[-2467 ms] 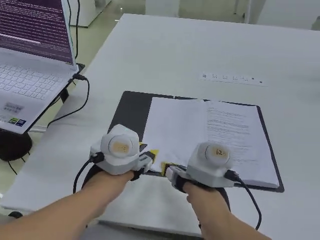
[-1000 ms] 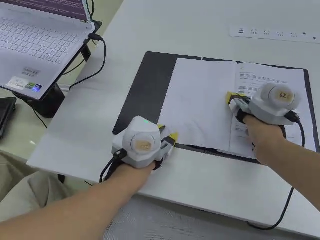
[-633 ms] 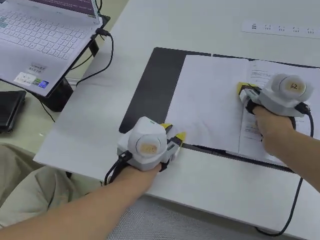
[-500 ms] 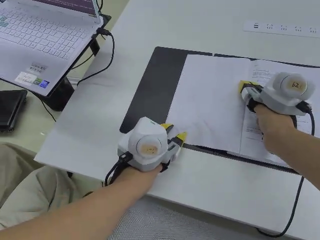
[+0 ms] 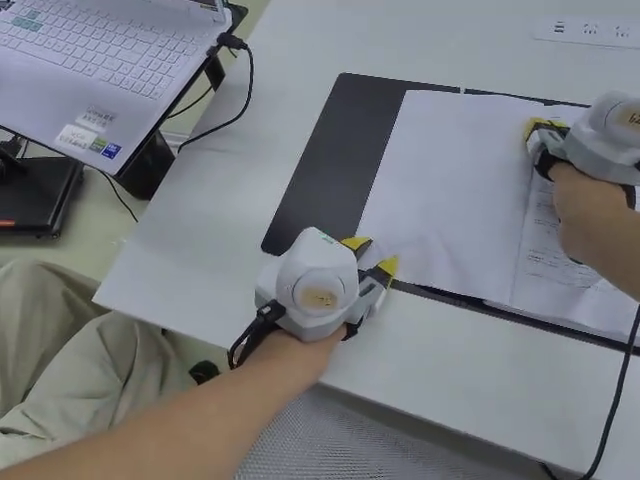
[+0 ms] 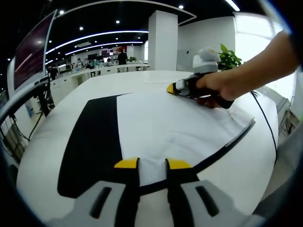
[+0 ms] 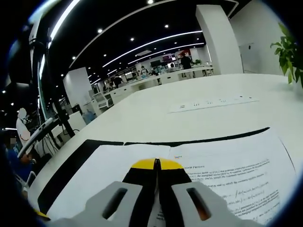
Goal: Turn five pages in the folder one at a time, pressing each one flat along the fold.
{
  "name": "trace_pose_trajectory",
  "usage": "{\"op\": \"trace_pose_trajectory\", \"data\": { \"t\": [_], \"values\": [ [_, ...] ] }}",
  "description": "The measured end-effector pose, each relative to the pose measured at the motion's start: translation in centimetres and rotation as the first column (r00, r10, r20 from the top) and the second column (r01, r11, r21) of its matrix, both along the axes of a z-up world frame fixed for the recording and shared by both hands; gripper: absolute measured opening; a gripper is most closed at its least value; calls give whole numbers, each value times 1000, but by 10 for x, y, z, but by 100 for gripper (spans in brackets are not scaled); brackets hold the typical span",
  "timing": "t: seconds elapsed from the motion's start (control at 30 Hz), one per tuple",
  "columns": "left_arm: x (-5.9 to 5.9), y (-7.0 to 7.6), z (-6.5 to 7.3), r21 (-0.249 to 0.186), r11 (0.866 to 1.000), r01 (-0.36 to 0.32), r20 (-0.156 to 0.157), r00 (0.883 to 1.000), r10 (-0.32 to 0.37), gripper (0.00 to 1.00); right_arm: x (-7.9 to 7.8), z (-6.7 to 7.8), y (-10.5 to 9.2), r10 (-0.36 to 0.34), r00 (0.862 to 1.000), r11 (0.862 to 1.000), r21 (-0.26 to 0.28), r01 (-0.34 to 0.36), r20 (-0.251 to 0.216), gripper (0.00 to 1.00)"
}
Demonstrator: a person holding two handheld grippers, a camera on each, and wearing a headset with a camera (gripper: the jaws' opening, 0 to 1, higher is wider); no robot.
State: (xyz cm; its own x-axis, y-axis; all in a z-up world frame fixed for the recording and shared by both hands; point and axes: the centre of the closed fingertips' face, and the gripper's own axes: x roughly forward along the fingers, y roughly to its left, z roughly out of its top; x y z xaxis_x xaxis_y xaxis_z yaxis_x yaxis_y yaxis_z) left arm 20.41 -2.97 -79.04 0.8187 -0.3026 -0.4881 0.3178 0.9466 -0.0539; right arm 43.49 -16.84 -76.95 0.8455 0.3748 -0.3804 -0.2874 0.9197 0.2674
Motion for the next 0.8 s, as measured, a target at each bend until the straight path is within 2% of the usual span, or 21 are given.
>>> {"op": "trace_pose_trajectory", "data": {
  "t": [0.2,0.27,0.37,0.6,0.8],
  "values": [
    [0,-1,1,-2,1000,-1,1,1000,1,20,29,-9,-6,-18,1000,1000,-10,18,-9,0],
    [0,-1,1,-2,1000,-1,1,1000,1,20,33,-10,-6,-16,1000,1000,-9,16,-16,0],
    [0,-1,1,-3,1000,-2,2,1000,2,20,39,-13,-7,-27,999,999,33,28,-43,0],
    [-1,0,2,-4,1000,-3,1,1000,3,20,27,-14,-5,3,1000,1000,10,-3,-16,0],
    [-1,2,1,-5,1000,-4,2,1000,4,20,11,-13,-1,29,1000,999,13,-29,-5,0]
  ]
}}
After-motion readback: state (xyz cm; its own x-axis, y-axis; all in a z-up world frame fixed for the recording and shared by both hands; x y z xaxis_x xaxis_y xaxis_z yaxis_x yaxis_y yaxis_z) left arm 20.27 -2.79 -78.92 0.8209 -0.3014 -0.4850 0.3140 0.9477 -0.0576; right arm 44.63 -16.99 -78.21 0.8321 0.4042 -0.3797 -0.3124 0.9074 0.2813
